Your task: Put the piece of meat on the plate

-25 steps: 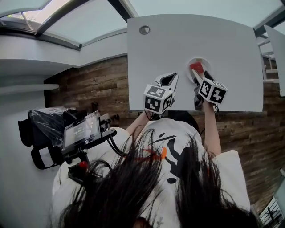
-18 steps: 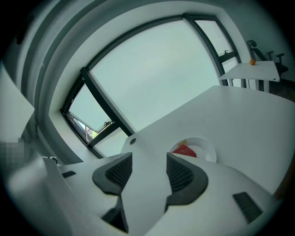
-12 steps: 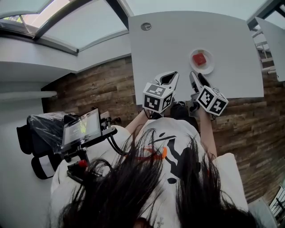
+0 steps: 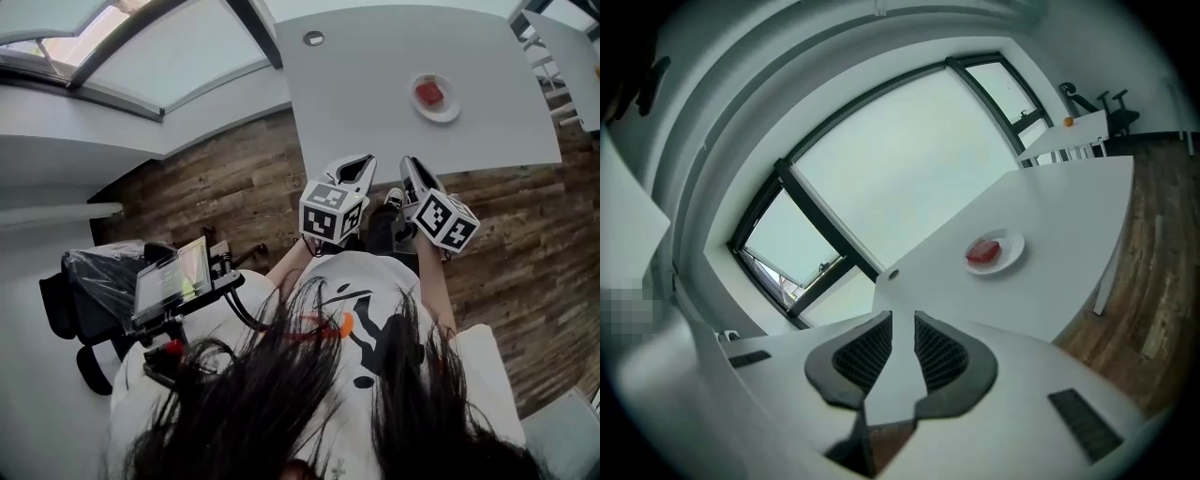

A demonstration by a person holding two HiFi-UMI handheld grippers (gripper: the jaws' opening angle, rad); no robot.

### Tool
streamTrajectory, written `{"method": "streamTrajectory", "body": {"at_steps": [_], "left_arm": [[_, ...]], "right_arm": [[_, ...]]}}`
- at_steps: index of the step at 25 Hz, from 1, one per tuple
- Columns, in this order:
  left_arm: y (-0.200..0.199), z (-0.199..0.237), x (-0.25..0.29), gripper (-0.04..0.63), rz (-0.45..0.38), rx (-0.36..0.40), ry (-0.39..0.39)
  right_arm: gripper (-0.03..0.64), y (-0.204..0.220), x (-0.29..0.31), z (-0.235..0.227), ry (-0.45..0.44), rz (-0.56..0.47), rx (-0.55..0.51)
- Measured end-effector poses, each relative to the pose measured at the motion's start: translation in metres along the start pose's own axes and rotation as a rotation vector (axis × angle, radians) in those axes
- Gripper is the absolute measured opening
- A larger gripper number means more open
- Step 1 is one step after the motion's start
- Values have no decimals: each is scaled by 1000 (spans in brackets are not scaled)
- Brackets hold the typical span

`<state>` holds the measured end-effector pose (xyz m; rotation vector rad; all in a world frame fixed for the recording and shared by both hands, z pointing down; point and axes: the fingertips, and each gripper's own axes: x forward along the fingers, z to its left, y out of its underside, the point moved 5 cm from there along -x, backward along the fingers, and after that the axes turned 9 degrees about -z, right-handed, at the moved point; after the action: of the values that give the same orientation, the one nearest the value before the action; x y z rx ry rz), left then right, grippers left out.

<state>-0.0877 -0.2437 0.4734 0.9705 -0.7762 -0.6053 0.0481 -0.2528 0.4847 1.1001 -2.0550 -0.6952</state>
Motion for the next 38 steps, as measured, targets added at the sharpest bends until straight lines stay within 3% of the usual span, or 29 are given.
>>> {"method": "streamTrajectory", "body": {"at_steps": [10, 14, 24, 31, 38], "left_arm": [[32, -17, -25, 5, 29, -72, 33], [37, -26, -20, 5, 44, -59, 52], [67, -100, -33, 6, 78, 16, 132], [105, -192, -98, 5, 39, 56, 126], [138, -216, -147, 5, 71, 45, 71]], "right_arm": [[82, 31, -46, 9, 15, 17, 6], [83, 36, -60, 0, 37, 2, 28], [83, 52, -148, -41, 109, -76, 93], [83, 79, -260, -44, 45, -126, 106], [83, 109, -299, -30, -10, -81, 130]]}}
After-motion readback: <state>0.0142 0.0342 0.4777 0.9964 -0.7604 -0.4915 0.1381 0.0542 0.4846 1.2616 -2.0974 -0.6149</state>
